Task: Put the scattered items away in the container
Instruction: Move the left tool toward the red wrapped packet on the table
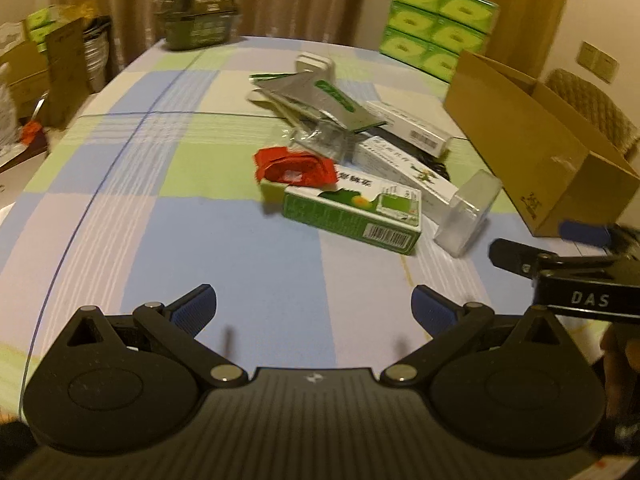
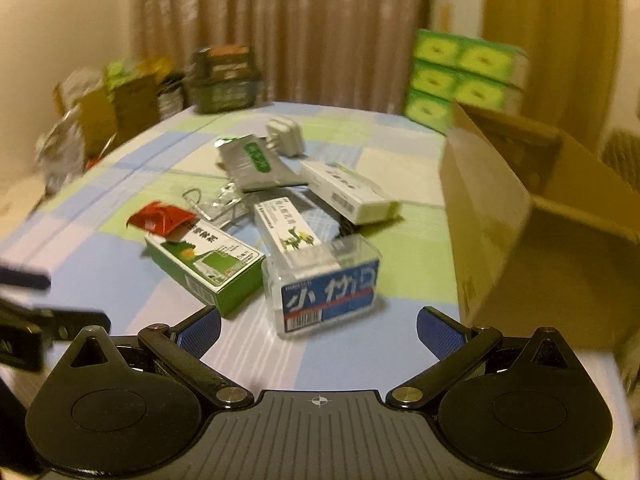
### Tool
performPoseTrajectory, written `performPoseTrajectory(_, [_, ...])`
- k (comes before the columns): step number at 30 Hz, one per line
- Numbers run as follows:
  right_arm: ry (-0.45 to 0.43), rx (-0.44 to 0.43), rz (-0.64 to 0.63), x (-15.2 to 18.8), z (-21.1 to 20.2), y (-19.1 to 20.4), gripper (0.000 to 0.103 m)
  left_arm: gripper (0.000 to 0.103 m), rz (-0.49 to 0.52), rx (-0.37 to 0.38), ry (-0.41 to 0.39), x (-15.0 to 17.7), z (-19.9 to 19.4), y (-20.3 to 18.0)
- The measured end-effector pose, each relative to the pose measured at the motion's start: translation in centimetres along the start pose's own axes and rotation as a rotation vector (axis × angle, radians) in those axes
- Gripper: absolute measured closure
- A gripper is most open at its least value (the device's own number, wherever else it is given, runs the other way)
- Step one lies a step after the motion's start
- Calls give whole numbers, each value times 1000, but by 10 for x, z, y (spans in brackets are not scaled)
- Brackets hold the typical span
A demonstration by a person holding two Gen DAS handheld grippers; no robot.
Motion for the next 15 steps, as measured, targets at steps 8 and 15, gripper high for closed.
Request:
performPoseTrajectory(8, [30,4,-197,-5,45,5,2,1,111,13,-29,-19,18,6])
performPoseTrajectory(15, [64,-7,-228,-8,72,-2,2,1,192,33,-28,-27,34,9])
Point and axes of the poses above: each gripper's, at about its wrist camera, not at the fingertips, and z roughly the way its jaws point, y to its left, x to its underside, the point moved 9 cm from there along z, roughly the way its jaws point, and after that the axes turned 11 degrees about z, right-handed, at the moved point
